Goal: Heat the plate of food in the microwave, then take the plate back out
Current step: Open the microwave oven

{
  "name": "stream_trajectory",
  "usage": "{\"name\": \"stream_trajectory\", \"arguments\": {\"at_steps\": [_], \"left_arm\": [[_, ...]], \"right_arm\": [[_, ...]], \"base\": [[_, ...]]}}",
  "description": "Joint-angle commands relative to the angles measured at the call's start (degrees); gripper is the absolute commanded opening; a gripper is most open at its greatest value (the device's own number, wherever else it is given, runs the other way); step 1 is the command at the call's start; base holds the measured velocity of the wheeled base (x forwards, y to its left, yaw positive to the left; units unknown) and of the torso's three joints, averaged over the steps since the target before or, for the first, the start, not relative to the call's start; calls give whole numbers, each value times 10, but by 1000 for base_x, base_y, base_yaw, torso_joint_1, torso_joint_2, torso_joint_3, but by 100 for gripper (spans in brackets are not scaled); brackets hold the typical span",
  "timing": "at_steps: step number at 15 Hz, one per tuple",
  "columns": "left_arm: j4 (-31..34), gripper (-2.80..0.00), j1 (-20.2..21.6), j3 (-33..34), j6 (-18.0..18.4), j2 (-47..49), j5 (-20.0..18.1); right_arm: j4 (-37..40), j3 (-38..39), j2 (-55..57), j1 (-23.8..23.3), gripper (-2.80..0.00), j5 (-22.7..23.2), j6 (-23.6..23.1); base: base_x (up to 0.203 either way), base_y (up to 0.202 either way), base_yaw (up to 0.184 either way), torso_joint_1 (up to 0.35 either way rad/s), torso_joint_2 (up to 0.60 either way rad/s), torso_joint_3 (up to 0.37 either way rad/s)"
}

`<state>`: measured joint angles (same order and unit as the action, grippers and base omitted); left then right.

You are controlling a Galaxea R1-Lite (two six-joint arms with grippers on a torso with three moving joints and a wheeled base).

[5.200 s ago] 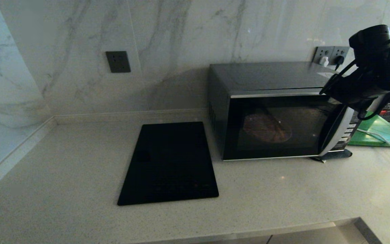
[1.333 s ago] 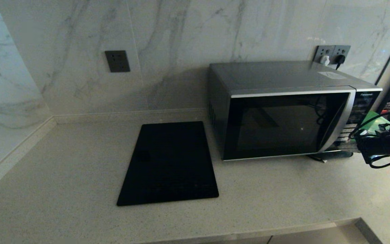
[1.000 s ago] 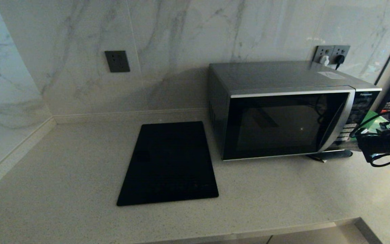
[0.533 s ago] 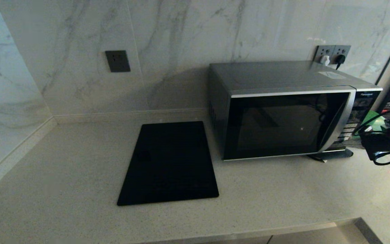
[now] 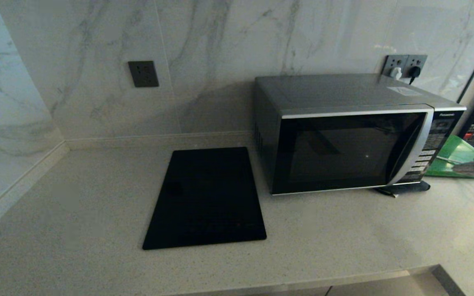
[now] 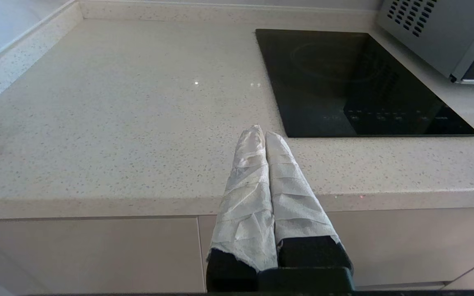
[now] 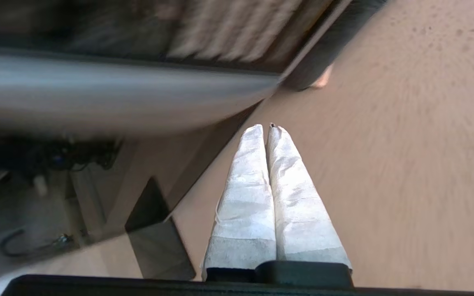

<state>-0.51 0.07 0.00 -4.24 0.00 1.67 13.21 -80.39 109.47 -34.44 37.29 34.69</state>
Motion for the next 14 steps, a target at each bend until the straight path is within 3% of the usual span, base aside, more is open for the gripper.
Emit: {"name": "stream_trajectory", "arguments": {"at_steps": [1, 3, 5, 10, 14], "left_arm": [[0, -280, 0, 0, -1, 1, 0], [0, -280, 0, 0, -1, 1, 0], [0, -280, 0, 0, -1, 1, 0], [0, -280, 0, 0, -1, 1, 0], [0, -280, 0, 0, -1, 1, 0]], "right_arm": [[4, 49, -154, -11, -280, -2, -4], [34, 68, -247, -5, -280, -26, -23], [90, 76, -332, 34, -280, -90, -57], [174, 87, -515, 168, -280, -347, -150], [190, 170, -659, 227, -280, -418, -199]], "base": [[0, 0, 0, 0, 0, 0], [0, 0, 0, 0, 0, 0], [0, 0, 0, 0, 0, 0], [0, 0, 0, 0, 0, 0], [0, 0, 0, 0, 0, 0]]}}
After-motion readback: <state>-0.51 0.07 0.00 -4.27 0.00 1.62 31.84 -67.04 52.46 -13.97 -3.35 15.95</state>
